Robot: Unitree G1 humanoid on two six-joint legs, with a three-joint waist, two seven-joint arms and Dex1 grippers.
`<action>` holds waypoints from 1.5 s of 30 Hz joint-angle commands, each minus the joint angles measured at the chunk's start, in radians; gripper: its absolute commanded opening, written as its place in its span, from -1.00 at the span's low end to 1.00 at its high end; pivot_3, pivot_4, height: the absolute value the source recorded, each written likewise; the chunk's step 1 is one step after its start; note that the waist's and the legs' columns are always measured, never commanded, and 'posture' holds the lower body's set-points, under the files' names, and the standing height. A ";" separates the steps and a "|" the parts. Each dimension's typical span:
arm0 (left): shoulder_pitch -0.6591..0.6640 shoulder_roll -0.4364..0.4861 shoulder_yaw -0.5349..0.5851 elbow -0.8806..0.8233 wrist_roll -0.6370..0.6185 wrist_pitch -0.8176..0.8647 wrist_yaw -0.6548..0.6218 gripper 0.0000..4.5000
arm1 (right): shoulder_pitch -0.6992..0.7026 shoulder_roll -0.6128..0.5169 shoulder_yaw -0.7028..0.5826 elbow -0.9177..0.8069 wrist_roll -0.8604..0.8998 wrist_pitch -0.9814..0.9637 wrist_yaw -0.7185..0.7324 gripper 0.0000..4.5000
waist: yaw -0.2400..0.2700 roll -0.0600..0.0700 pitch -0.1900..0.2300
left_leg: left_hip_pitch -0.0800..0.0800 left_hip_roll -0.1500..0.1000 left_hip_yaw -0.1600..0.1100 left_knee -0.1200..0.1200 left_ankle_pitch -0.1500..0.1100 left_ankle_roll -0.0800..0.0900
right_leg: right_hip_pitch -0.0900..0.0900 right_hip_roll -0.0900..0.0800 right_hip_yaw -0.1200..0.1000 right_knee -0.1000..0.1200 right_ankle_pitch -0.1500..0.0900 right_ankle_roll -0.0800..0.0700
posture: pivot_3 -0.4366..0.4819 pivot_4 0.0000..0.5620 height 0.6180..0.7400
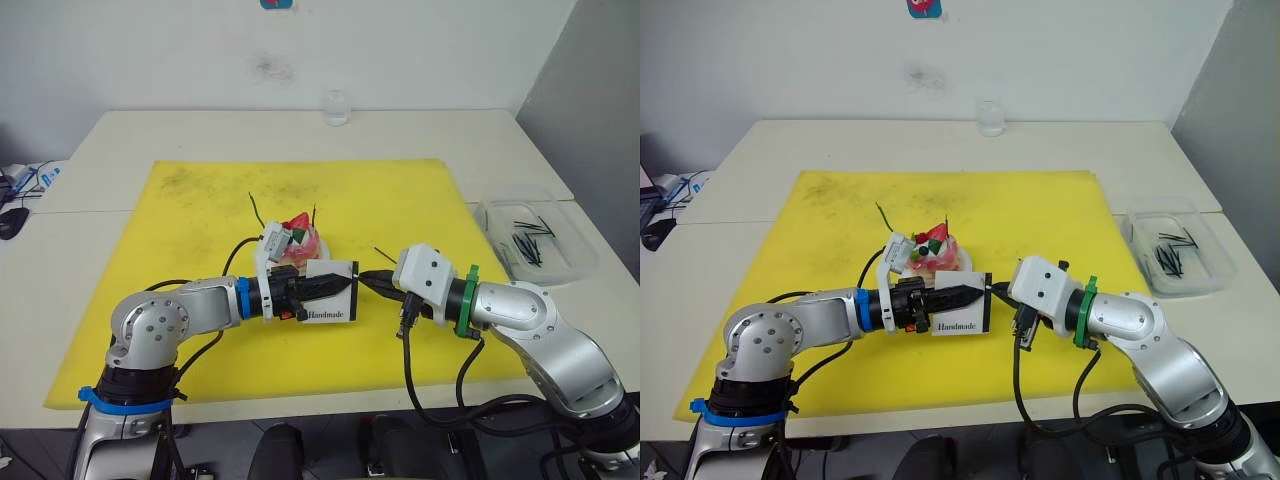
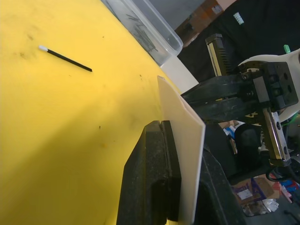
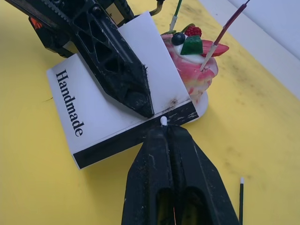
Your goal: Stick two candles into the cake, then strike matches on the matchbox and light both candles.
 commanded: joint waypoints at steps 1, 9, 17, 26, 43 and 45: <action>-0.001 0.005 -0.022 -0.074 0.027 -0.048 -0.052 -1.00 | -0.003 -0.007 0.016 -0.018 -0.009 0.002 0.007 -0.99 | 0.000 0.000 0.000 | 0.000 0.000 0.000 0.000 0.000 0.000 | 0.000 0.000 0.000 0.000 0.000 0.000 | -0.05 -0.47 1.00; 0.104 0.096 -0.061 -0.171 0.087 -0.067 -0.140 -1.00 | -0.133 0.075 -0.142 0.109 -0.172 -0.103 -0.217 -0.99 | 0.000 0.001 0.001 | 0.000 0.000 0.001 0.000 0.000 0.000 | -0.001 0.000 0.002 0.001 0.000 0.000 | -0.05 -0.47 1.00; 0.151 0.097 -0.009 -0.177 0.097 -0.094 -0.100 -1.00 | -0.122 0.088 -0.164 0.007 -0.074 -0.012 -0.156 -0.99 | 0.003 0.001 0.001 | 0.000 0.000 0.001 0.000 0.000 0.000 | -0.001 -0.001 0.001 0.000 0.000 0.000 | -0.05 -0.47 1.00; 0.099 0.043 0.008 -0.148 0.099 -0.107 -0.057 -1.00 | -0.094 -0.001 -0.067 -0.077 0.017 0.039 0.009 -0.99 | 0.003 0.001 0.001 | 0.000 0.000 0.001 0.000 0.000 0.000 | 0.000 0.000 0.001 0.000 0.000 0.000 | -0.05 -0.47 1.00; 0.055 0.033 -0.013 -0.113 0.118 -0.104 -0.075 -1.00 | -0.022 -0.066 0.020 -0.073 -0.033 0.001 0.036 -0.99 | 0.002 0.001 0.001 | 0.000 0.000 0.001 0.000 0.000 0.000 | 0.000 0.000 0.001 0.000 0.000 0.000 | -0.05 -0.47 1.00; 0.054 0.033 -0.015 -0.114 0.117 -0.103 -0.078 -1.00 | -0.017 -0.063 0.025 -0.067 -0.043 -0.008 0.035 -0.99 | 0.002 0.001 0.001 | 0.000 0.000 0.000 0.000 0.000 0.000 | 0.000 0.000 0.001 0.000 0.000 0.000 | -0.05 -0.47 1.00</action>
